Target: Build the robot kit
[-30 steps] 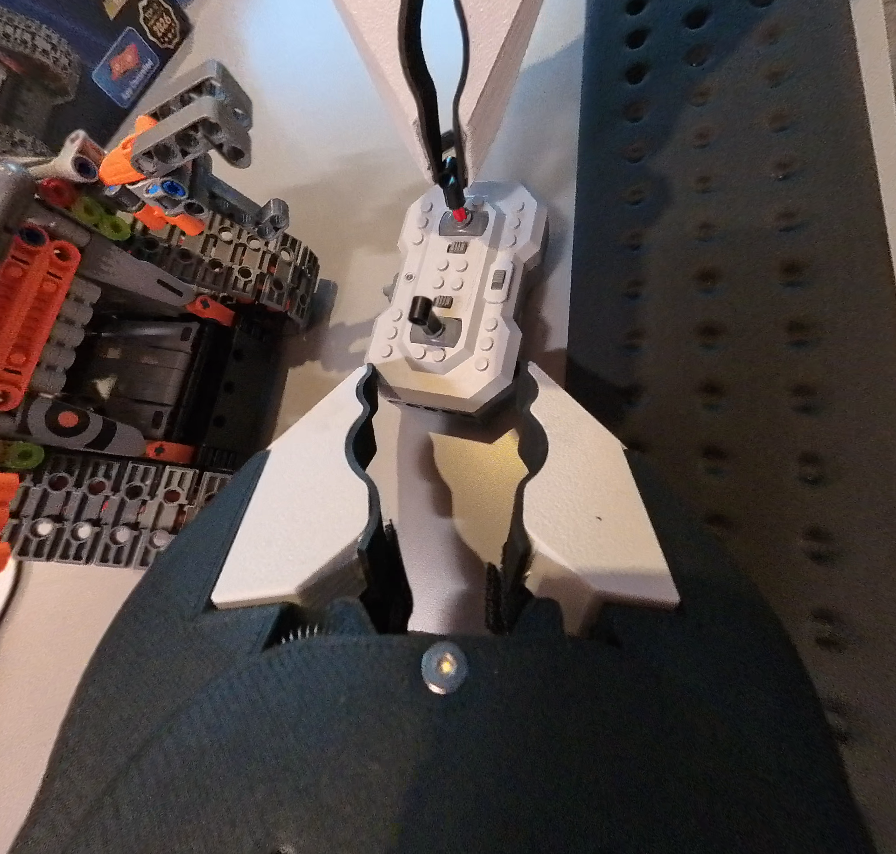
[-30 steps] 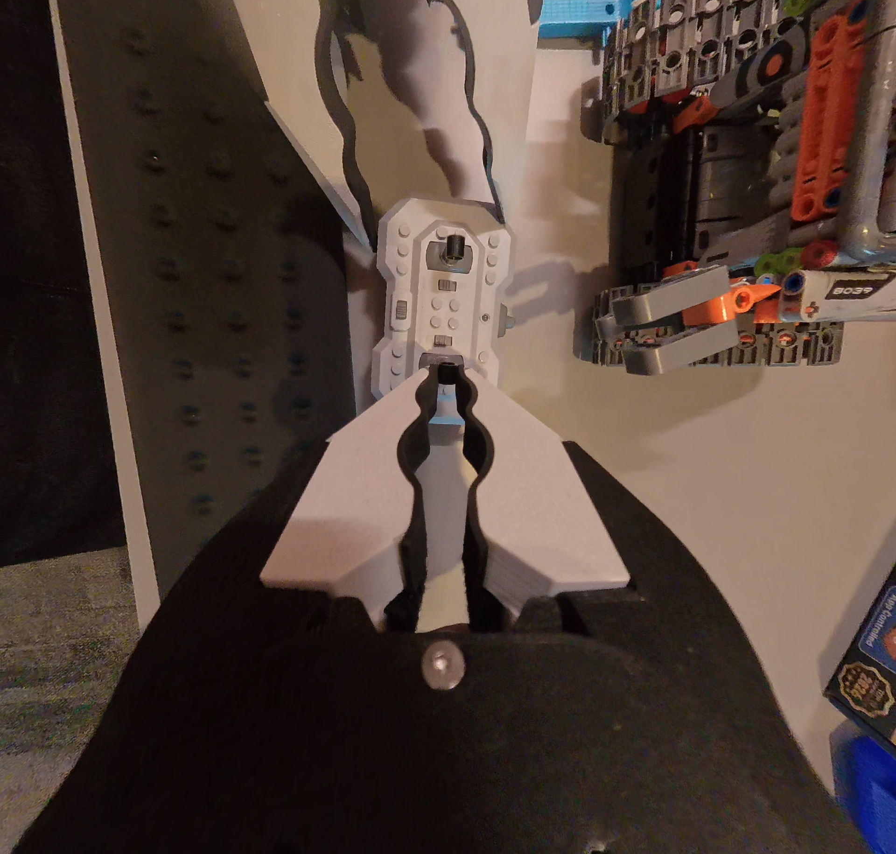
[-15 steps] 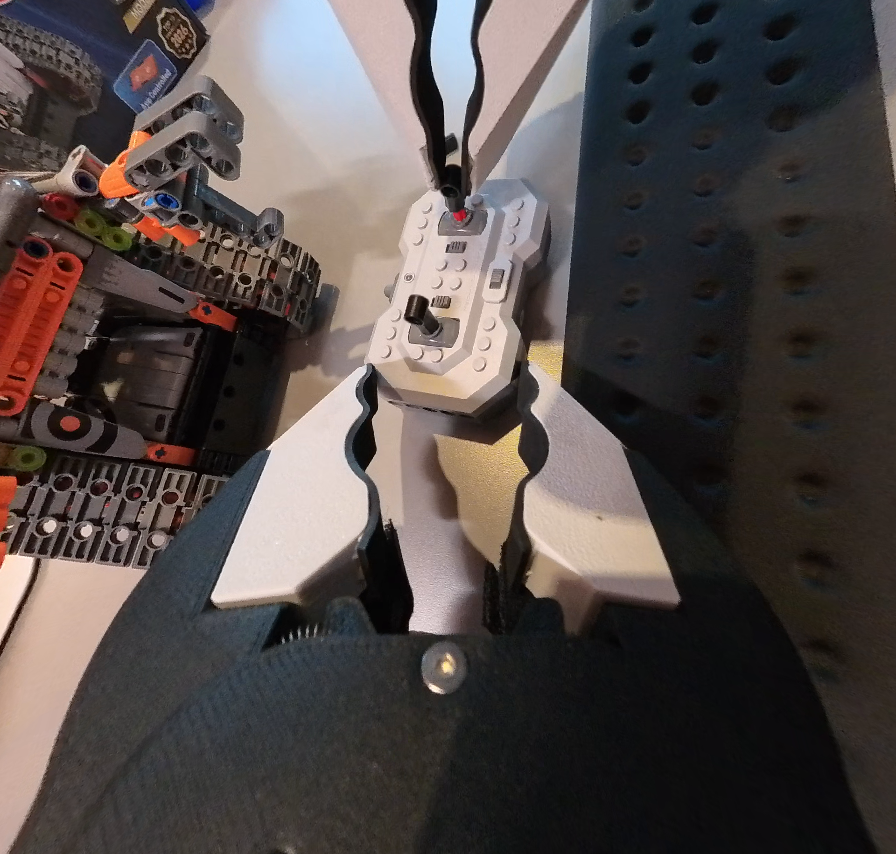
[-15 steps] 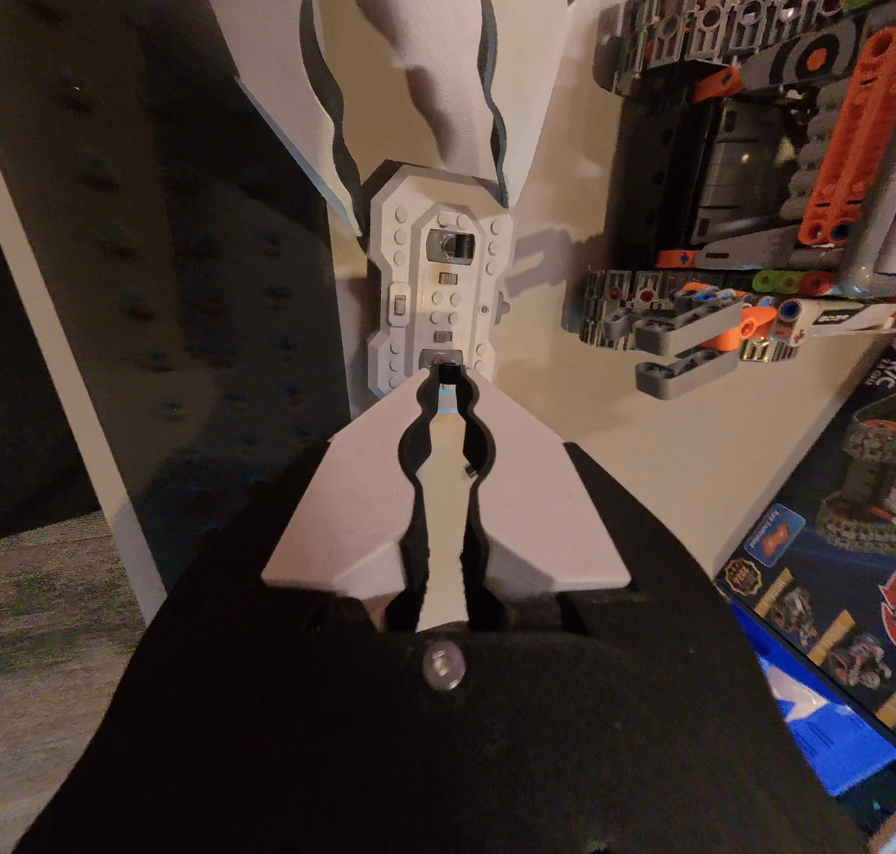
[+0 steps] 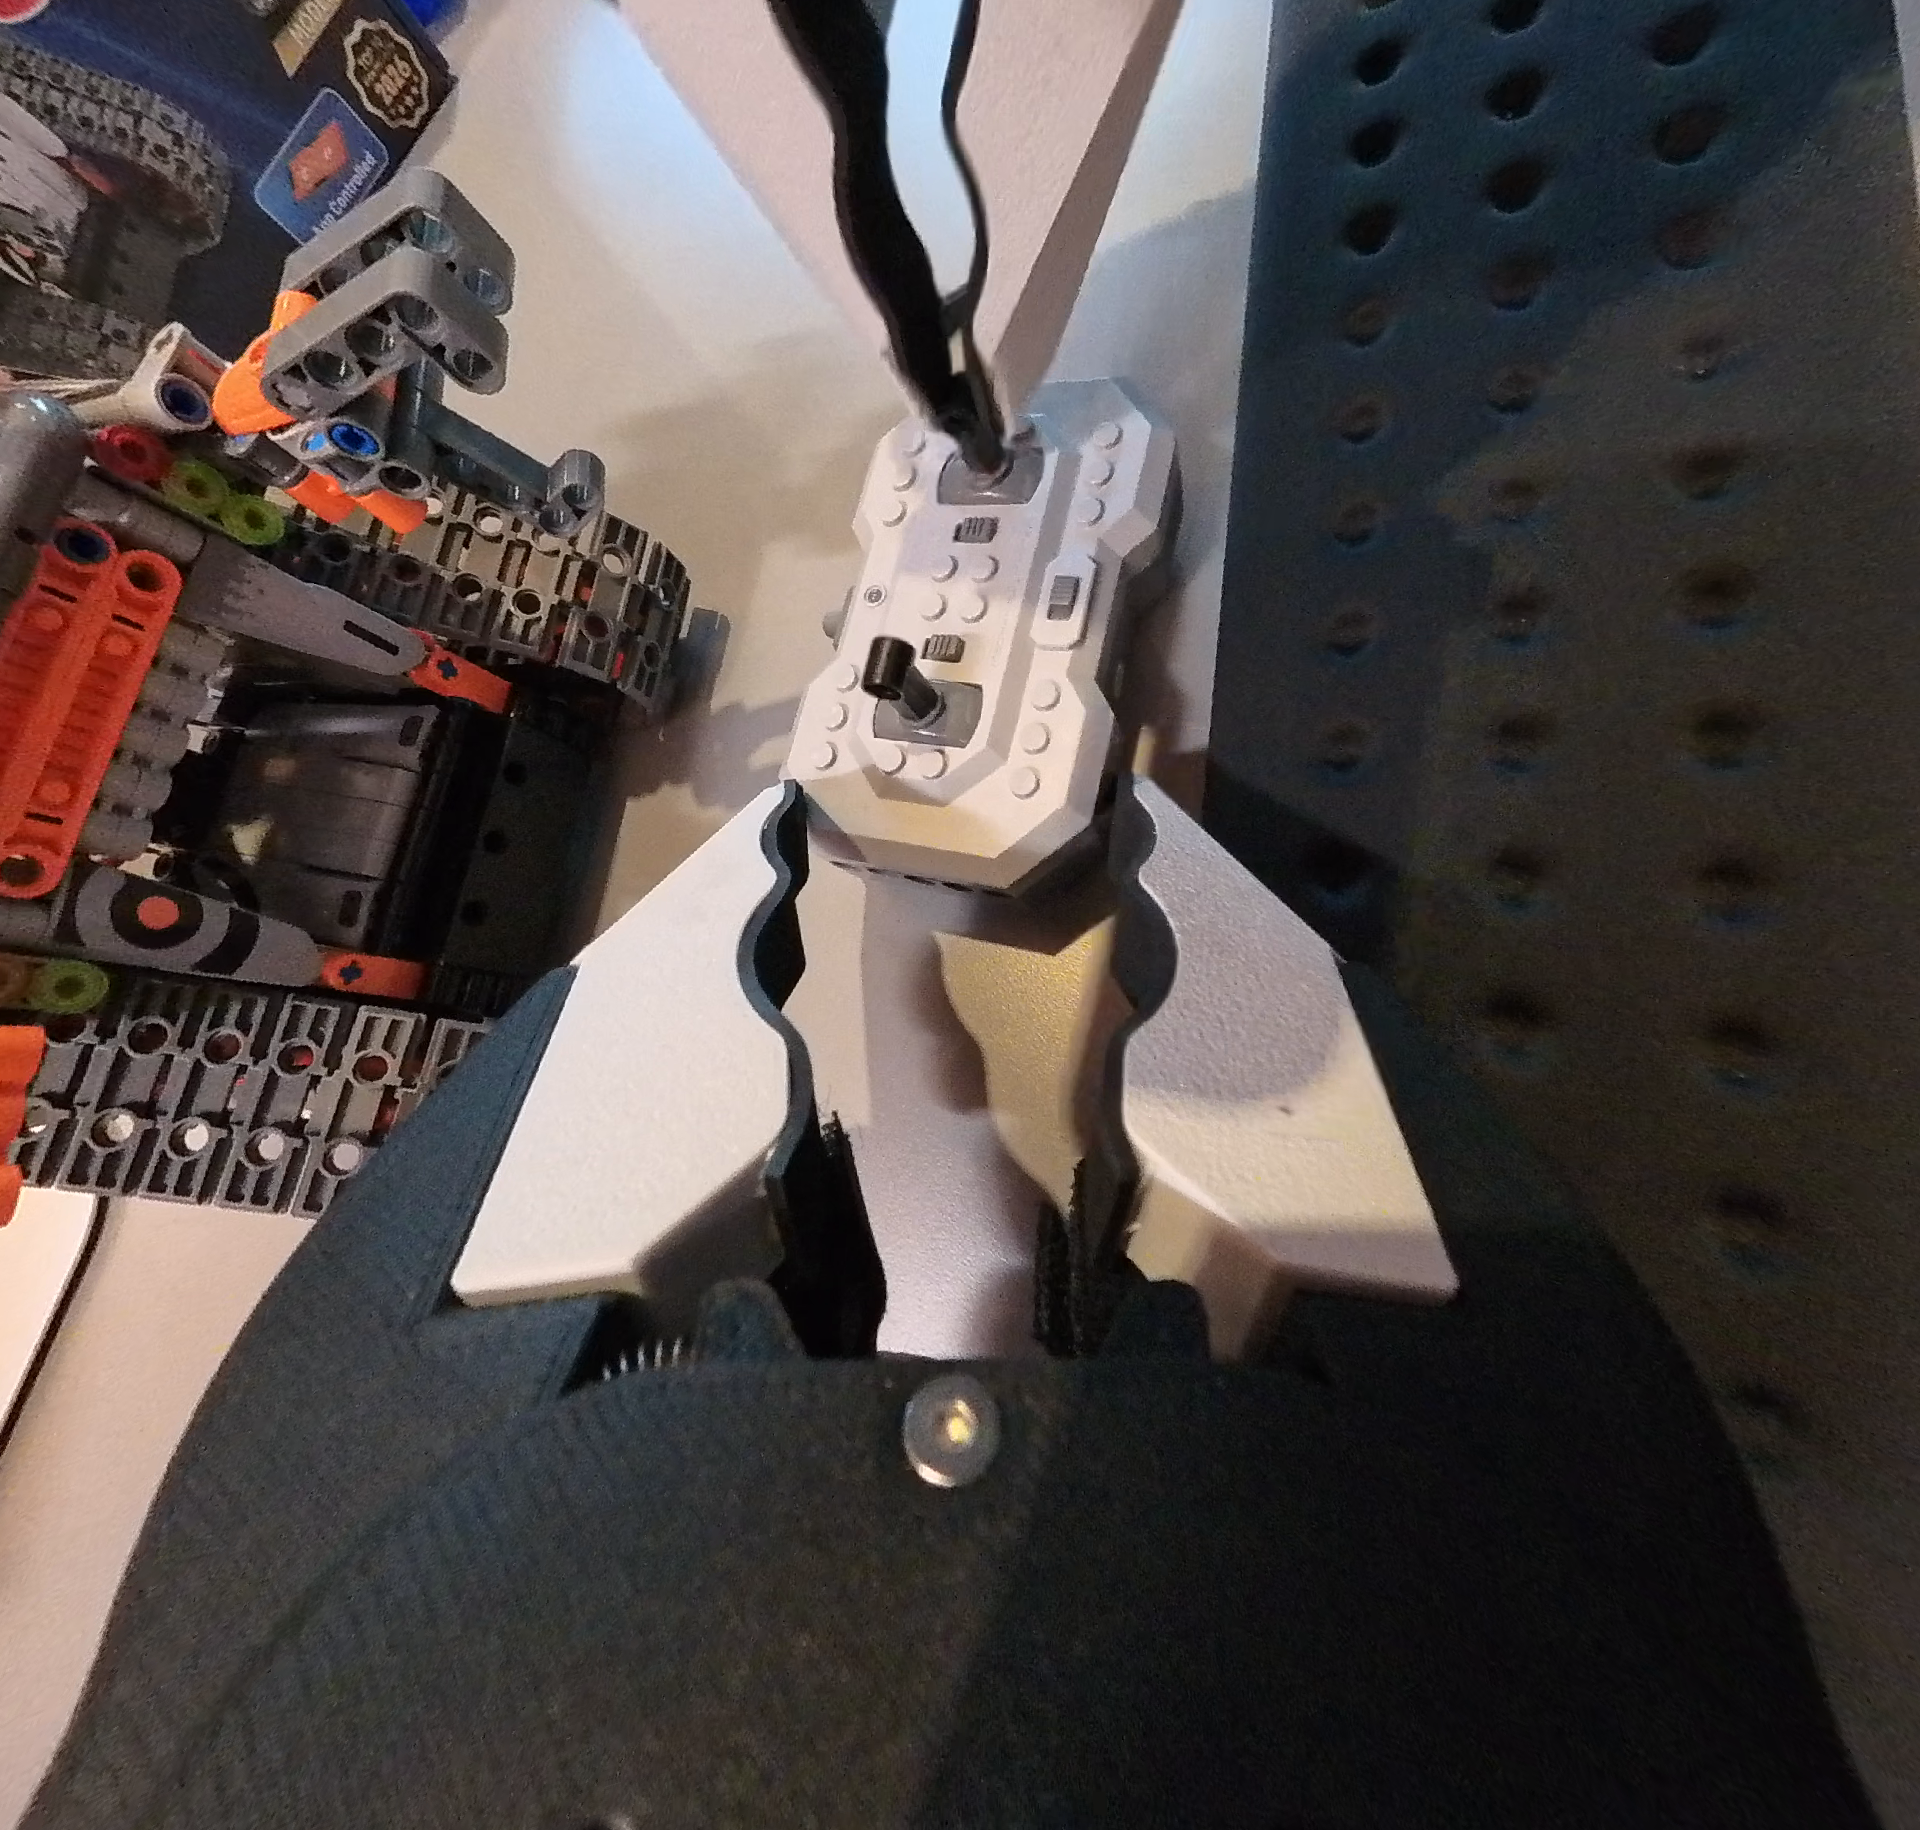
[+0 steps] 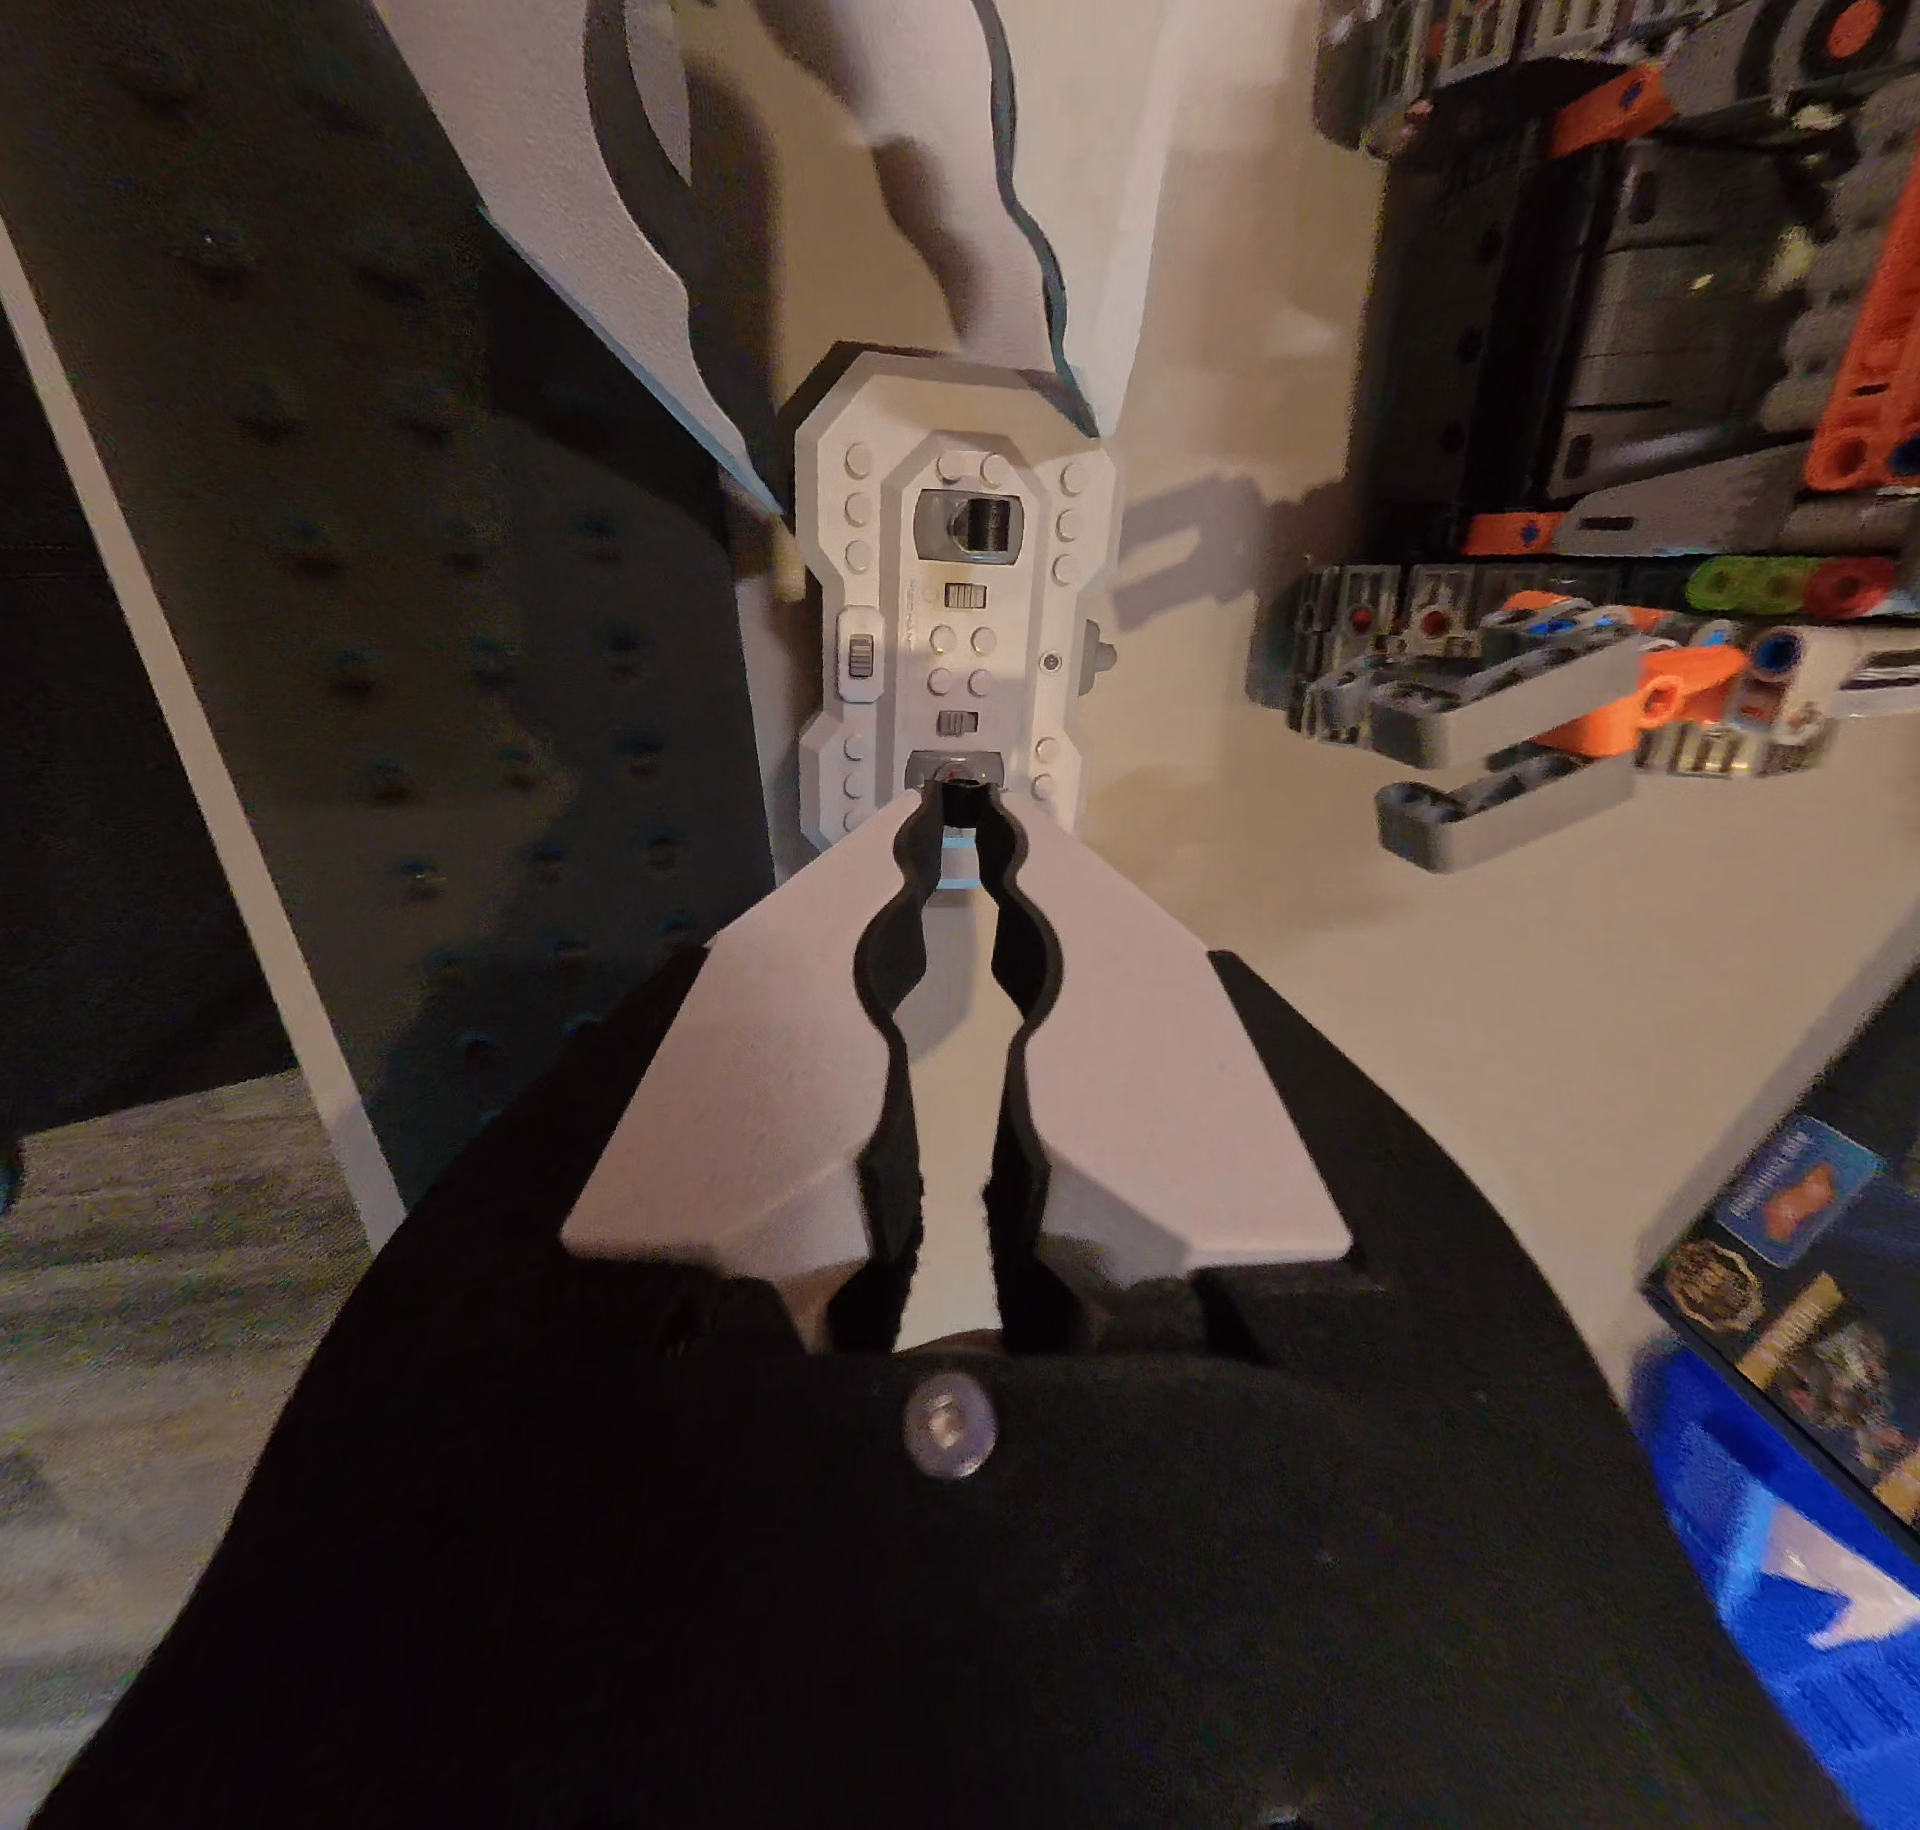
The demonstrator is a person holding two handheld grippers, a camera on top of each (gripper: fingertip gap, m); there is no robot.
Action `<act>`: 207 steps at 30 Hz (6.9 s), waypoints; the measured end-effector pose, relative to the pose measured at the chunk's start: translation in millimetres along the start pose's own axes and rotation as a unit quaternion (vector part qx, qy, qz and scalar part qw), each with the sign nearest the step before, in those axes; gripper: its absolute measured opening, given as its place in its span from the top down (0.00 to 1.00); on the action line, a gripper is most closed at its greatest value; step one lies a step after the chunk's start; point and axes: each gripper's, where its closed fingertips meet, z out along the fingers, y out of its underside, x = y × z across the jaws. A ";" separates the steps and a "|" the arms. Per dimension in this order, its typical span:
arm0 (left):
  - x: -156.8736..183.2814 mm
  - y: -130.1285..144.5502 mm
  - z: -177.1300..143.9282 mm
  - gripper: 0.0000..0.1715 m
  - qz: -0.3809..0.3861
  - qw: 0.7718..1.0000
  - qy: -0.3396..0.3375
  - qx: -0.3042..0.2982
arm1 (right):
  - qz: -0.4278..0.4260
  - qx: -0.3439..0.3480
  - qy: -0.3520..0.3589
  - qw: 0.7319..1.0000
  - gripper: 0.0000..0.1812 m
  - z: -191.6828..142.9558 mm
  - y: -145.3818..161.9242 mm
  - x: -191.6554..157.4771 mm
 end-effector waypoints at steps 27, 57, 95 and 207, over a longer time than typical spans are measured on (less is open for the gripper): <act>-5.6 13.3 8.4 0.61 -0.073 0.996 0.036 -0.040 | 0.154 0.185 -0.012 0.970 0.68 28.4 18.6 -7.3; -62.7 -93.7 146.5 0.60 -0.201 0.975 -0.082 -0.047 | 0.113 0.113 -0.024 0.987 0.70 12.8 175.3 84.2; -141.0 21.9 -102.1 0.48 -0.173 0.935 -0.306 0.047 | 0.116 -0.034 0.086 0.989 0.50 -77.5 108.4 387.5; -122.3 28.7 -78.8 1.00 -0.295 0.810 -0.507 0.011 | 0.462 0.351 0.399 0.710 0.87 -27.9 -23.6 85.6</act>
